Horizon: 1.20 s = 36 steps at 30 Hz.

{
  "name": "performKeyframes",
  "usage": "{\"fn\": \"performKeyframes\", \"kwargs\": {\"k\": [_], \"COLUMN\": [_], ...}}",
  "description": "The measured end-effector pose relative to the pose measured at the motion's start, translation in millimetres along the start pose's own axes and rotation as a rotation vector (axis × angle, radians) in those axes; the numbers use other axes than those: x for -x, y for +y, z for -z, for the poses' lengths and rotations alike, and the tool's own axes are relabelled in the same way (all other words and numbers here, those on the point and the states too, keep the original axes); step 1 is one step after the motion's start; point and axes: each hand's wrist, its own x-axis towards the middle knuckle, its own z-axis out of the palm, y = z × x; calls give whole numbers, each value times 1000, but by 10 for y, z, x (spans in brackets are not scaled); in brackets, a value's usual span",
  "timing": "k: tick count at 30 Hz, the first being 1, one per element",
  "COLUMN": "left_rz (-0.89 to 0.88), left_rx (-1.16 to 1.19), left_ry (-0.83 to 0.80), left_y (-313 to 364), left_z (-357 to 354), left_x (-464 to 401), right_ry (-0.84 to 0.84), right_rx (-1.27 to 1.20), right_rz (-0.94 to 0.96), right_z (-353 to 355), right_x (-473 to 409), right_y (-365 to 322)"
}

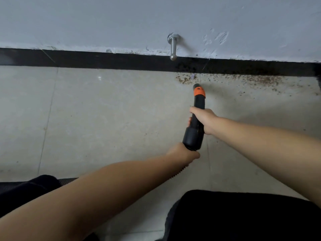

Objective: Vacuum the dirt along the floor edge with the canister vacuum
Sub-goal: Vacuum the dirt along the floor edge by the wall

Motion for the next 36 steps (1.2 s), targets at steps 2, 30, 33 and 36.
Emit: {"fn": "performKeyframes", "kwargs": {"k": [2, 30, 33, 36], "left_rz": [-9, -59, -42, -22], "left_rx": [-1, -158, -80, -31], "left_ry": [13, 85, 89, 114], "left_y": [63, 165, 146, 27], "left_z": [-8, -3, -19, 22], "left_x": [-51, -386, -376, -329], "right_ry": [-8, 7, -39, -101], "right_rx": [9, -186, -121, -70], "right_rz": [3, 71, 77, 76], "right_z": [20, 205, 116, -43], "right_x": [-55, -322, -323, -290], "right_y": [-59, -82, -138, -86]}}
